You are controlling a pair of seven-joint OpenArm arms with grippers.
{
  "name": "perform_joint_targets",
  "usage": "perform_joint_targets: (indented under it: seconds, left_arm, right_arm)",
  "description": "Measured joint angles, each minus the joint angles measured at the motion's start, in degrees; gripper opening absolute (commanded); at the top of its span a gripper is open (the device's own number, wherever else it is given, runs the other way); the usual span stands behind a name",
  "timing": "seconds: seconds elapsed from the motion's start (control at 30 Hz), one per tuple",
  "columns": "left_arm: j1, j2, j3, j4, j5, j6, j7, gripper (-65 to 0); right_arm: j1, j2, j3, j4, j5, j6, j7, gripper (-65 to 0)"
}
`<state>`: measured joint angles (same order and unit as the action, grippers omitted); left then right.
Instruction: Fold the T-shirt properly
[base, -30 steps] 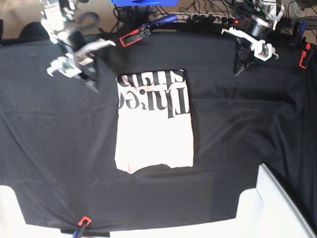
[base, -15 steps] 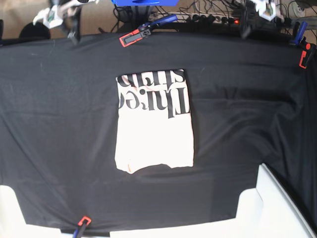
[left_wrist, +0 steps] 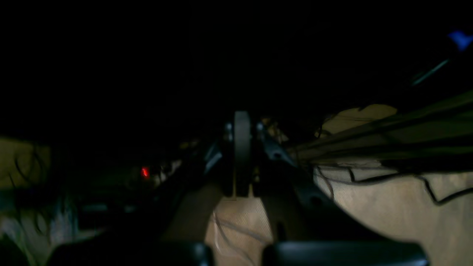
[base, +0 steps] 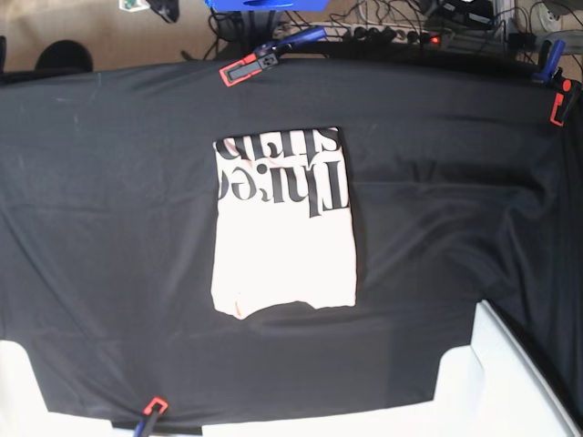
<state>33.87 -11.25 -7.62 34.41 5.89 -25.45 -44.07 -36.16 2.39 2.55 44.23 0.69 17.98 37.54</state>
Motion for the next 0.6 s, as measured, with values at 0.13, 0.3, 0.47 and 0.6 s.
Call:
perform_joint_targets:
  seconds: [0.13, 0.3, 0.47, 0.6]
  left_arm:
    - [-10.8, 0.5, 4.8, -15.6, 0.2, -0.1, 5.6, -65.0]
    - [-24.6, 1.8, 11.3, -31.1, 0.1, 0.0, 20.6, -65.0]
    - [-28.1, 5.7, 13.0, -29.2, -0.3, 0.0, 33.4, -65.0]
    - [-28.8, 7.5, 13.0, -27.8, -0.4, 0.0, 35.8, -65.0]
  right_arm:
    - [12.0, 0.5, -2.5, -20.5, -0.4, 0.3, -3.9, -65.0]
    - [28.3, 2.0, -6.0, -38.2, -0.3, -0.2, -15.9, -65.0]
    - [33.0, 1.6, -5.9, -39.3, 0.2, -0.6, -25.3, -65.0]
    - [32.8, -0.8, -6.0, -39.9, 0.0, -7.8, -25.4, -65.0]
